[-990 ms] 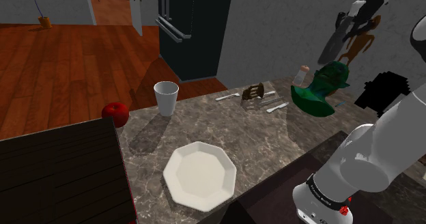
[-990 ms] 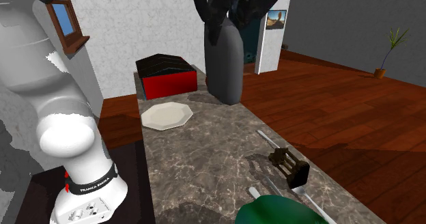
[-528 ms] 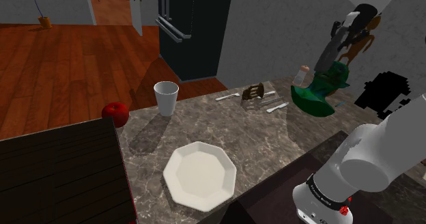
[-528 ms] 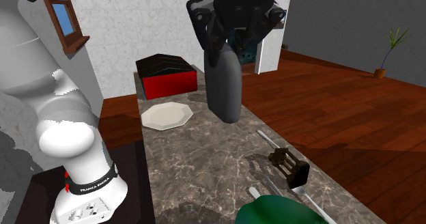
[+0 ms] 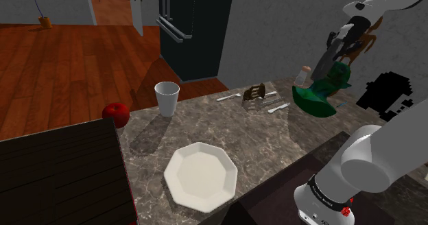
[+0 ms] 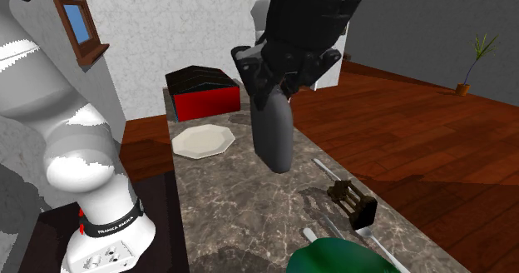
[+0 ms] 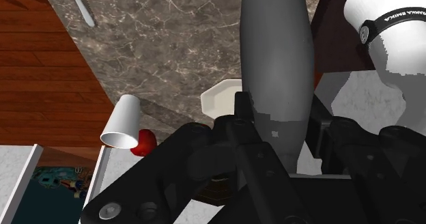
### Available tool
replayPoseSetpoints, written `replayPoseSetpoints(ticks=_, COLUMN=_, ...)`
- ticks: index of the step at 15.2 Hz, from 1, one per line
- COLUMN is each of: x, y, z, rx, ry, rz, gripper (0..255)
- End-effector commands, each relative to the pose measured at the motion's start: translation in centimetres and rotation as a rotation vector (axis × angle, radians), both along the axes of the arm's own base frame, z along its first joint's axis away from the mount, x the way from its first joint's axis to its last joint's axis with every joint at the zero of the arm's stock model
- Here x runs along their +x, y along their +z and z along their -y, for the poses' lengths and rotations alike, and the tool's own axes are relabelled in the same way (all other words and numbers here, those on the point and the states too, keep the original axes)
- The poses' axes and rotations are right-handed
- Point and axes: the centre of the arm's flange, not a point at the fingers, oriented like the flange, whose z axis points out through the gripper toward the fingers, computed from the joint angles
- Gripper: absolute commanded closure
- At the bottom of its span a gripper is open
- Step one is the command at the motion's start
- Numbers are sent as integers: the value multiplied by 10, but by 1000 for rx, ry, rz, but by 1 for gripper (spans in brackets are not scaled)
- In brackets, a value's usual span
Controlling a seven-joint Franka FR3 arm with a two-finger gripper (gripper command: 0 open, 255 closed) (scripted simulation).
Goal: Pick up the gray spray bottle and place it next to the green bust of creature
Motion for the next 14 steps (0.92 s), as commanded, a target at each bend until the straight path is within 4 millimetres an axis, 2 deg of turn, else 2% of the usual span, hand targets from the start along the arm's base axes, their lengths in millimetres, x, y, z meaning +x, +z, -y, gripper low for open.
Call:
replayPoseSetpoints(ticks=1, x=-1, y=-10, z=-1, rx=0, ry=0, rz=0, gripper=255)
replayPoseSetpoints(ticks=14, x=-1, y=-79, z=-1, rx=0, ry=0, rz=0, gripper=255)
